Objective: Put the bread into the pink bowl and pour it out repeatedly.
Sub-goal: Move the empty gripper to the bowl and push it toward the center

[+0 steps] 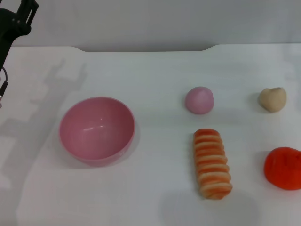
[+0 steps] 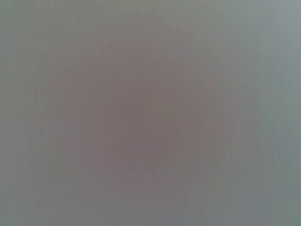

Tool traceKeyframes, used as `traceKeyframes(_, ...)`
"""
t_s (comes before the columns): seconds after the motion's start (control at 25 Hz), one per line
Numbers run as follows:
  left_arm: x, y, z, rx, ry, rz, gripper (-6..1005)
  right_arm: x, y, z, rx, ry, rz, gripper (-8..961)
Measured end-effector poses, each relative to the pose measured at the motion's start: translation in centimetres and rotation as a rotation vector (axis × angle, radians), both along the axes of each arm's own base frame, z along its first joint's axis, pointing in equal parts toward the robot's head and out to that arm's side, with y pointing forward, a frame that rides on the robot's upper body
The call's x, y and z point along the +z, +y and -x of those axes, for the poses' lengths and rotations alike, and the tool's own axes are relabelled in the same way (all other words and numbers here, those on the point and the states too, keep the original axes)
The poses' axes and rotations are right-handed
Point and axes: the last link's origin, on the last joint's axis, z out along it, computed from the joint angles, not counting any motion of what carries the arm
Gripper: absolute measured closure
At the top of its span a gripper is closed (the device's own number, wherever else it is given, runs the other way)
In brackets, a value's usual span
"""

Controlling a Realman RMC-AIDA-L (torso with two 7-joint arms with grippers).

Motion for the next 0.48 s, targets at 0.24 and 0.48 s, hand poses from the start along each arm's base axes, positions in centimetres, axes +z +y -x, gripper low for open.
traceKeyframes(0.24,-0.05,-0.04,0.01,0.001,-0.001,0.001,346,-0.02,0.0,-0.05,-0.002,-0.001,0.001,318)
traceKeyframes(0.48,-0.06,0.0,-0.05,0.001,-0.005,-0.001,347,0.0,-0.03,-0.13,-0.004,-0.002,0.001,319)
